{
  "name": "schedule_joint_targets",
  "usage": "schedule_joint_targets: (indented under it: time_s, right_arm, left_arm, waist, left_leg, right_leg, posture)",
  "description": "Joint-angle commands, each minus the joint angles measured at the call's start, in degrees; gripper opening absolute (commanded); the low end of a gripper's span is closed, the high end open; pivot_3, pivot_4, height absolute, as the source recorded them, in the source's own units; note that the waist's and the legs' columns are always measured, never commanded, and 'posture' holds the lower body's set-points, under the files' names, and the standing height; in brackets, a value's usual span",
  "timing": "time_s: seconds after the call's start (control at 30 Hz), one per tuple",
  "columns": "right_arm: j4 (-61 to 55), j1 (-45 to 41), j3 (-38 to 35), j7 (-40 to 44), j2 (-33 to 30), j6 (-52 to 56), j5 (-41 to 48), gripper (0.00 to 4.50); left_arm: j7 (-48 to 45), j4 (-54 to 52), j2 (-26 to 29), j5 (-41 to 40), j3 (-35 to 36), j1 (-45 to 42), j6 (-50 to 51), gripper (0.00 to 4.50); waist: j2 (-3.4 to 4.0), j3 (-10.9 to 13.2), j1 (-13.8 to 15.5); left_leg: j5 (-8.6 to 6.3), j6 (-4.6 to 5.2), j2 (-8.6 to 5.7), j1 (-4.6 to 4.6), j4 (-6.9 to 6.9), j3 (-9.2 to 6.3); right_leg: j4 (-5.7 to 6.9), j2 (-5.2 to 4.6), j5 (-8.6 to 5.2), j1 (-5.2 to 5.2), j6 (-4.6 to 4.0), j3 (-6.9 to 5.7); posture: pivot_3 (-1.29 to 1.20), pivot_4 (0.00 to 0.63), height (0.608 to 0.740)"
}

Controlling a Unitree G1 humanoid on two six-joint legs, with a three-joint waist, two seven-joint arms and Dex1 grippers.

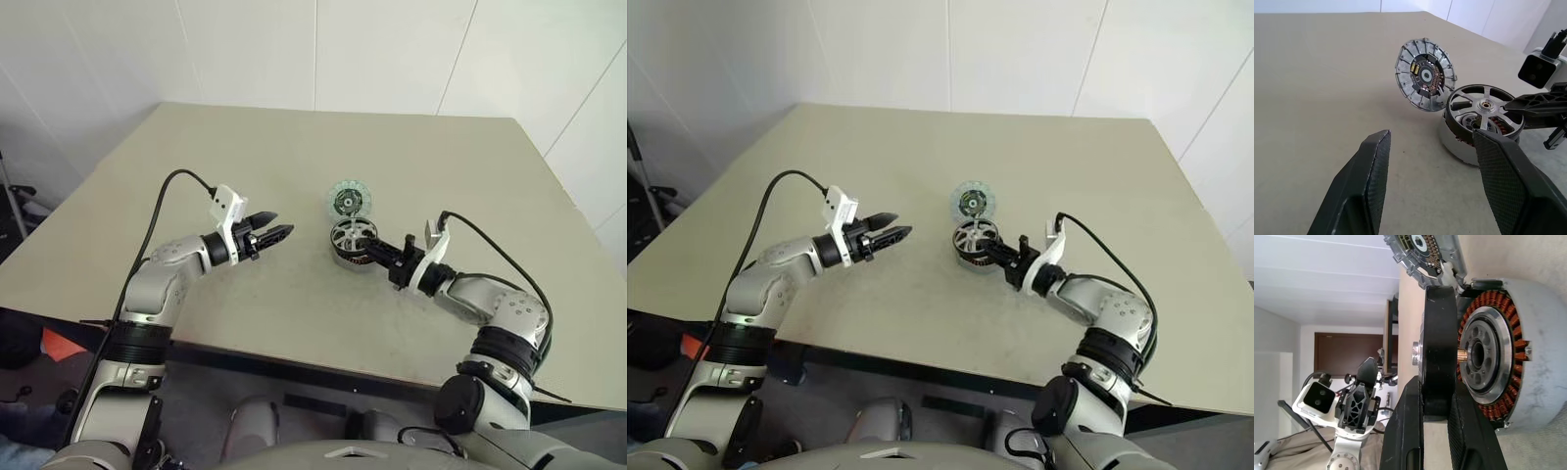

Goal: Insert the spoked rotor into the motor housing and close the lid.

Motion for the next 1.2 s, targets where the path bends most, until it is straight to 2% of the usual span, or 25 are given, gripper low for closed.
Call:
schedule_joint_targets:
  time_s: [0.03,0.2,0.43,0.77,1.0,1.2]
  right_arm:
    - [0.5,0.4,1.3,1.3,-1.0,-2.0,0.6,0.35]
    - [0.2,1.6,3.6,2.4,-2.0,-5.0,-0.3,0.35]
    - [-5.4,2.5,3.6,0.9,-1.1,-5.4,4.3,2.65]
    - [-12.8,6.6,5.1,0.5,-3.1,-5.7,10.5,2.65]
    - [-16.8,9.6,8.8,2.9,-4.9,-13.1,8.5,2.65]
    - [-17.5,8.6,12.4,6.9,-7.5,-18.9,7.7,2.65]
  left_arm:
    - [-0.1,-1.1,0.9,0.1,1.1,-0.3,-1.3,2.82]
    - [0.4,-0.3,1.2,0.8,1.5,-0.5,-2.1,2.82]
    - [0.9,0.6,1.4,0.9,1.7,-0.8,-2.8,2.82]
    - [1.2,0.8,1.4,0.8,1.6,-0.7,-3.1,2.82]
    - [1.0,1.0,1.2,0.8,1.3,-0.9,-3.1,2.82]
    - [0.8,1.4,1.2,0.9,1.1,-1.4,-3.3,2.82]
  waist:
    - [0.00,0.0,0.0]
    - [0.00,0.0,0.0]
    - [0.00,0.0,0.1]
    - [-0.01,0.0,0.1]
    - [-0.01,0.0,0.1]
    - [-0.01,0.0,0.1]
  left_leg:
    - [0.00,0.00,0.00,0.00,0.00,0.00]
    - [0.02,-0.04,0.00,0.04,0.00,0.00]
    - [0.04,-0.07,-0.01,0.07,-0.01,-0.01]
    - [0.04,-0.07,-0.02,0.03,-0.13,-0.02]
    - [0.04,-0.07,-0.04,0.03,-0.15,-0.02]
    - [0.04,-0.07,-0.05,0.02,-0.17,-0.02]
  right_leg:
    - [0.00,0.00,0.00,0.00,0.00,0.00]
    - [0.00,0.00,0.00,0.04,0.00,0.00]
    - [-0.01,-0.01,0.00,0.06,0.01,0.00]
    - [-0.07,0.00,-0.02,0.03,0.04,-0.01]
    - [-0.11,0.00,-0.03,0.02,0.05,0.00]
    - [-0.12,0.00,-0.03,0.02,0.06,-0.01]
  posture:
    - [0.00,0.000,0.740]
    - [0.00,0.000,0.740]
    - [0.00,0.000,0.740]
    - [0.00,0.000,0.740]
    - [0.00,0.000,0.740]
    - [0.00,0.000,0.740]
